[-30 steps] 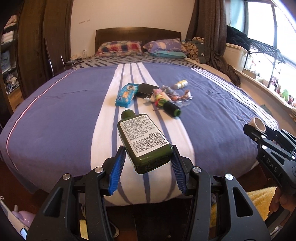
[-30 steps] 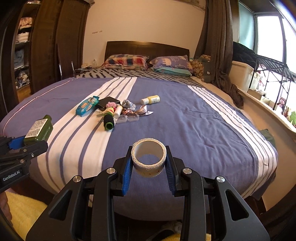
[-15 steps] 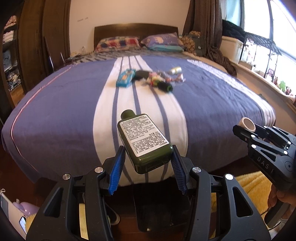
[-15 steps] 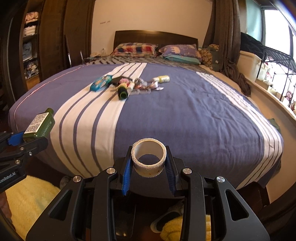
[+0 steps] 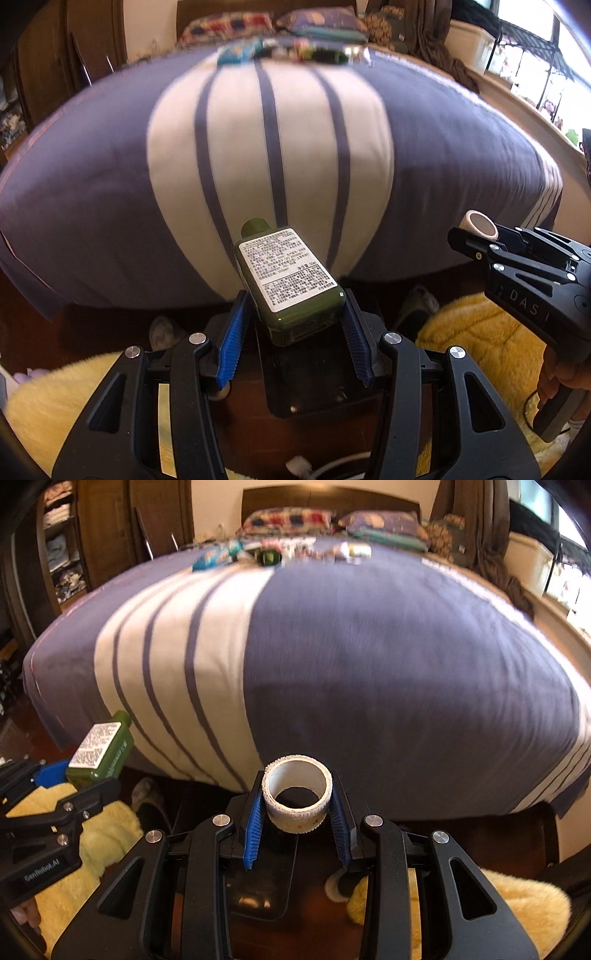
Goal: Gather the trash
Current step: 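Carry both items down to the floor bin and open both tools, then raise both open tools back over the bed, then grasp the blue wet-wipe pack with the left tool while the right tool grasps the black spool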
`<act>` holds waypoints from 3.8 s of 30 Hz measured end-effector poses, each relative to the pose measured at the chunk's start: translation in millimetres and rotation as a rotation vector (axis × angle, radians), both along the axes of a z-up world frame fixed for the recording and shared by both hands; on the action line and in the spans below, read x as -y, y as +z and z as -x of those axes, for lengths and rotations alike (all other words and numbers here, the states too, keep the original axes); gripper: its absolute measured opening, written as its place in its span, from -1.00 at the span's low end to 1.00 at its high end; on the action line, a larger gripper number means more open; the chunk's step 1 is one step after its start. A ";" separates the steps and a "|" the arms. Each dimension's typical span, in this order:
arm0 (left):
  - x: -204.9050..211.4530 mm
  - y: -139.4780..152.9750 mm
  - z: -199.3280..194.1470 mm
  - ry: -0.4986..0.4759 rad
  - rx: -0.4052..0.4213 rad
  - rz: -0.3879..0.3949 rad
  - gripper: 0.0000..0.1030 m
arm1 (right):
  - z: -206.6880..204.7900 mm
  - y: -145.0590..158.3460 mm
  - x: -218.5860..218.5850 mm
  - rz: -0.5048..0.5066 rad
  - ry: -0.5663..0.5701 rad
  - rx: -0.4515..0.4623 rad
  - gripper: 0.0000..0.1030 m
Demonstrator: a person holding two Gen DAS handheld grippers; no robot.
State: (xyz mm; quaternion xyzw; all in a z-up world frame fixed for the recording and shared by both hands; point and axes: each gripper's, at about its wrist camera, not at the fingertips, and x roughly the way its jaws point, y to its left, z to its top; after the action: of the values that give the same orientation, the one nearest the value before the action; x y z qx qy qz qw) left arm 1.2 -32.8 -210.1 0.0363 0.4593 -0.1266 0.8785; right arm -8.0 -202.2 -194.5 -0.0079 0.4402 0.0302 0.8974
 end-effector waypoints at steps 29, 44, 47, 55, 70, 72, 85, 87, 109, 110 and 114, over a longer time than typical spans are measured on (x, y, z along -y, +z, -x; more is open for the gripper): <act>0.9 -121.2 -26.6 -0.064 -0.364 0.065 -0.09 | -38.7 -106.3 -24.4 -0.147 0.073 -0.308 0.02; -12.9 -75.5 -23.1 -0.011 -0.233 0.036 0.55 | -33.7 -60.6 2.8 -0.096 -0.028 -0.165 0.59; -16.2 -52.8 -22.1 0.002 -0.174 0.036 0.58 | -30.3 -39.3 8.7 -0.073 -0.044 -0.101 0.63; -25.1 14.9 -21.8 0.019 0.001 0.018 0.59 | -27.0 21.9 28.9 -0.101 -0.070 0.044 0.70; -43.7 84.4 -62.1 0.065 0.158 0.000 0.61 | -76.1 82.7 26.4 -0.081 -0.042 0.168 0.71; -43.6 85.6 -73.8 0.063 0.160 -0.010 0.61 | -85.3 82.1 22.5 -0.085 -0.043 0.170 0.71; -51.1 91.8 -149.8 0.087 0.178 -0.040 0.61 | -171.5 76.5 -10.7 -0.098 0.054 0.159 0.09; -50.8 92.5 -161.9 0.087 0.181 -0.042 0.61 | -181.6 75.0 -15.0 -0.099 0.068 0.162 -0.04; -23.4 80.5 -303.4 0.048 0.146 -0.002 0.61 | -218.6 69.5 -28.0 -0.106 0.146 0.188 -0.47; -21.9 79.5 -307.6 0.046 0.145 -0.005 0.61 | -218.7 69.6 -27.1 -0.110 0.147 0.188 -0.47; -16.7 76.2 -324.3 0.027 0.123 0.001 0.59 | -218.4 68.2 -26.4 -0.113 0.153 0.190 -0.47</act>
State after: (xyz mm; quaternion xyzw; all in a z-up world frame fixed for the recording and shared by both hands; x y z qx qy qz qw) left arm 325.5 -16.1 -133.9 0.0376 0.4049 -0.1125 0.9066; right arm 210.4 -175.7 -126.3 0.0065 0.3490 0.1225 0.9291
